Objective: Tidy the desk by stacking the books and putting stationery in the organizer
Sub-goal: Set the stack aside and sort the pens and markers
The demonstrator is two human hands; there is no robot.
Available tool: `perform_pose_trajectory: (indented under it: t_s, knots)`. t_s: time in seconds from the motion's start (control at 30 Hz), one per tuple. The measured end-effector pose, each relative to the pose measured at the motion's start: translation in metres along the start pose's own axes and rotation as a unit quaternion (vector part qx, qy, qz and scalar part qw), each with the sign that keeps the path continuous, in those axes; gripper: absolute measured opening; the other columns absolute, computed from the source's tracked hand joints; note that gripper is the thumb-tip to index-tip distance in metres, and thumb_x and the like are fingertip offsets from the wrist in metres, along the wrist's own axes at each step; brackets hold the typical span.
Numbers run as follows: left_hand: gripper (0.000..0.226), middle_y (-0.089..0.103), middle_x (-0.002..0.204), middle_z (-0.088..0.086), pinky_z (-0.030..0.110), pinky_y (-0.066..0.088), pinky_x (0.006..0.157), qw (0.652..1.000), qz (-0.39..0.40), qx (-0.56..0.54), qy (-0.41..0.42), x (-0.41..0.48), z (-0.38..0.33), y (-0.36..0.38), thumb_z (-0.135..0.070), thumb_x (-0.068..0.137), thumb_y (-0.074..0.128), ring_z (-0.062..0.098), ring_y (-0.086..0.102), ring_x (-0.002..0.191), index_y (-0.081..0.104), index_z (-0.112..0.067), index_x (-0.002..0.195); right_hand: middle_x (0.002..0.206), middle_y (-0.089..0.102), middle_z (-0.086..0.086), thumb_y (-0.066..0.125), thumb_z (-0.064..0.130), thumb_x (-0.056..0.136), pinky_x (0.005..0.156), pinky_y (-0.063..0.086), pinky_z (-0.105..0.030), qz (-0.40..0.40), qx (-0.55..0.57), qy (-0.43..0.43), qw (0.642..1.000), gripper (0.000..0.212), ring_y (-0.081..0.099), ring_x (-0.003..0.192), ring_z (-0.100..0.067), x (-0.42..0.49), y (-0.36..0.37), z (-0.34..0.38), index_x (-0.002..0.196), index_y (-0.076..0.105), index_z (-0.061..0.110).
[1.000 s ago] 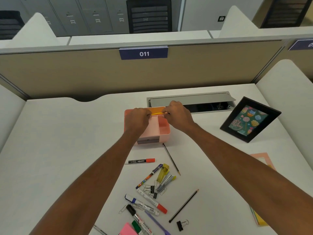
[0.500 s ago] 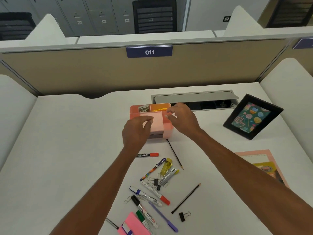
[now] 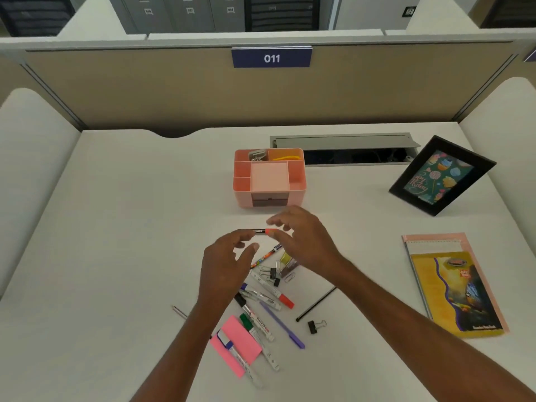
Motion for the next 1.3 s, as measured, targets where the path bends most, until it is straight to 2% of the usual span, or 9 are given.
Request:
perform_pose_trajectory:
  t_s: [0.17, 0.3, 0.43, 0.57, 0.63, 0.77, 0.9, 1.1, 1.3]
  knots:
    - [0.041, 0.069, 0.119, -0.022, 0.030, 0.057, 0.088, 0.996, 0.030, 0.077, -0.045, -0.047, 0.040, -0.006, -0.035, 0.092, 0.077, -0.002, 0.064, 0.102, 0.064, -0.035, 0.132, 0.109, 0.058, 0.016, 0.074, 0.031, 0.093, 0.086, 0.052, -0.031, 0.064, 0.013, 0.000, 0.998, 0.027, 0.056, 0.098, -0.003, -0.054, 0.039, 0.008, 0.120, 0.073, 0.032]
    - [0.046, 0.067, 0.121, -0.018, 0.030, 0.054, 0.090, 0.987, 0.032, 0.142, -0.065, -0.080, 0.075, -0.013, -0.033, 0.091, 0.079, 0.004, 0.063, 0.105, 0.062, -0.036, 0.133, 0.115, 0.056, 0.012, 0.071, 0.038, 0.094, 0.087, 0.048, -0.030, 0.135, -0.049, -0.010, 0.990, 0.034, 0.051, 0.113, -0.008, -0.105, 0.077, 0.012, 0.127, 0.067, 0.033]
    - [0.051, 0.068, 0.130, -0.010, 0.036, 0.055, 0.094, 0.973, 0.051, 0.214, -0.073, -0.096, 0.106, -0.014, -0.039, 0.088, 0.080, 0.014, 0.062, 0.115, 0.063, -0.034, 0.136, 0.126, 0.059, 0.008, 0.064, 0.045, 0.098, 0.089, 0.050, -0.037, 0.198, -0.124, 0.001, 0.972, 0.034, 0.055, 0.120, -0.016, -0.141, 0.102, 0.013, 0.129, 0.062, 0.034]
    - [0.054, 0.066, 0.132, -0.007, 0.039, 0.053, 0.096, 0.957, 0.082, 0.271, -0.067, -0.106, 0.121, -0.009, -0.043, 0.087, 0.080, 0.018, 0.059, 0.121, 0.064, -0.033, 0.137, 0.122, 0.065, 0.004, 0.060, 0.053, 0.099, 0.072, 0.040, -0.033, 0.213, -0.176, 0.030, 0.961, 0.038, 0.066, 0.108, -0.021, -0.160, 0.115, 0.017, 0.127, 0.060, 0.028]
    - [0.053, 0.065, 0.132, -0.006, 0.038, 0.049, 0.098, 0.952, 0.090, 0.286, -0.066, -0.108, 0.124, -0.006, -0.042, 0.090, 0.077, 0.018, 0.058, 0.121, 0.062, -0.033, 0.140, 0.120, 0.066, 0.001, 0.058, 0.053, 0.101, 0.069, 0.036, -0.032, 0.212, -0.194, 0.034, 0.957, 0.041, 0.068, 0.103, -0.024, -0.166, 0.119, 0.019, 0.130, 0.057, 0.024]
    - [0.051, 0.063, 0.127, -0.008, 0.035, 0.045, 0.098, 0.944, 0.105, 0.306, -0.064, -0.108, 0.130, -0.004, -0.043, 0.094, 0.073, 0.016, 0.057, 0.117, 0.060, -0.038, 0.142, 0.115, 0.067, -0.001, 0.058, 0.053, 0.101, 0.067, 0.039, -0.032, 0.207, -0.211, 0.052, 0.954, 0.045, 0.069, 0.095, -0.025, -0.171, 0.130, 0.018, 0.131, 0.052, 0.020]
    - [0.040, 0.064, 0.118, -0.009, 0.032, 0.043, 0.091, 0.944, 0.109, 0.309, -0.045, -0.104, 0.130, 0.000, -0.039, 0.091, 0.076, 0.014, 0.058, 0.109, 0.068, -0.041, 0.131, 0.114, 0.068, -0.001, 0.060, 0.051, 0.100, 0.066, 0.039, -0.032, 0.200, -0.206, 0.077, 0.955, 0.046, 0.069, 0.093, -0.023, -0.170, 0.136, 0.016, 0.133, 0.050, 0.020]
    - [0.016, 0.056, 0.102, -0.018, 0.034, 0.046, 0.088, 0.947, 0.118, 0.296, -0.037, -0.098, 0.129, 0.001, -0.032, 0.087, 0.080, 0.008, 0.051, 0.097, 0.072, -0.040, 0.099, 0.120, 0.067, -0.001, 0.056, 0.047, 0.103, 0.067, 0.039, -0.031, 0.201, -0.206, 0.084, 0.954, 0.042, 0.068, 0.096, -0.023, -0.170, 0.141, 0.014, 0.135, 0.049, 0.021]
    - [0.018, 0.058, 0.103, -0.017, 0.030, 0.047, 0.084, 0.943, 0.141, 0.301, -0.025, -0.090, 0.123, 0.001, -0.023, 0.088, 0.075, 0.007, 0.052, 0.097, 0.065, -0.038, 0.086, 0.126, 0.066, -0.002, 0.055, 0.043, 0.105, 0.057, 0.032, -0.028, 0.201, -0.212, 0.087, 0.952, 0.041, 0.069, 0.101, -0.023, -0.165, 0.134, 0.014, 0.138, 0.048, 0.020]
Point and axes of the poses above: each hand's wrist, its own x-axis towards the middle knuckle, its own y-axis out of the palm, z = x × y, the point moved 5 cm from there along x, towards the middle knuckle
